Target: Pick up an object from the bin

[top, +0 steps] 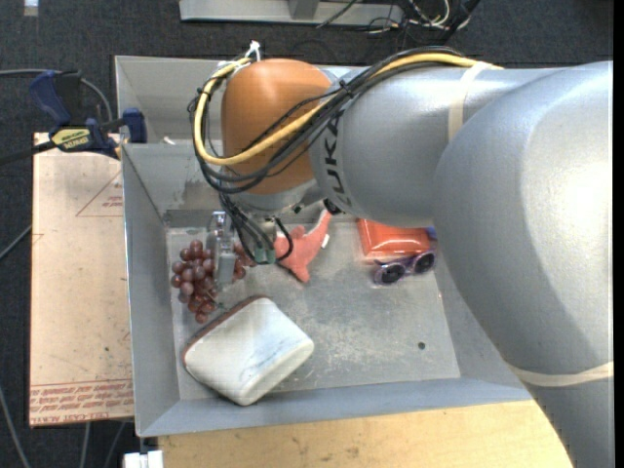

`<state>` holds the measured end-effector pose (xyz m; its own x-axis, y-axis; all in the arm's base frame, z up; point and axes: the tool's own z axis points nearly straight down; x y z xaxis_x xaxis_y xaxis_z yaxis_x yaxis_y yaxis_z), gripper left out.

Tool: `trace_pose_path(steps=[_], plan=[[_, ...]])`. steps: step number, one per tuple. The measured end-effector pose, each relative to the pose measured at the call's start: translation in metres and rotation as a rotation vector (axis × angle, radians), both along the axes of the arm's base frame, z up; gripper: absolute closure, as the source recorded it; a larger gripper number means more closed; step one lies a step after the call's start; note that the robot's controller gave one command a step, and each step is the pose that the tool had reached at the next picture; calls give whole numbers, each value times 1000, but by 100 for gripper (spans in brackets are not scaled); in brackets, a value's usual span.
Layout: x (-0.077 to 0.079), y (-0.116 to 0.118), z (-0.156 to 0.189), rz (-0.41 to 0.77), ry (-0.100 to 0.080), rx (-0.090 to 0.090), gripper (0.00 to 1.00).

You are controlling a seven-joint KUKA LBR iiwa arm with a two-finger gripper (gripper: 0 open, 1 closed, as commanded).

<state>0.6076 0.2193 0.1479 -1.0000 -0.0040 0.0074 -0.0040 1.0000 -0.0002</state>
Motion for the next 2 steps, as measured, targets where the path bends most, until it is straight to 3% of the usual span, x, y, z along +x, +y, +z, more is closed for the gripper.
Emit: trace_pose_path(steps=[1, 2], plan=[[2, -1, 5, -3, -7, 1, 0], [-7, 1, 130, 8, -2, 1, 100]])
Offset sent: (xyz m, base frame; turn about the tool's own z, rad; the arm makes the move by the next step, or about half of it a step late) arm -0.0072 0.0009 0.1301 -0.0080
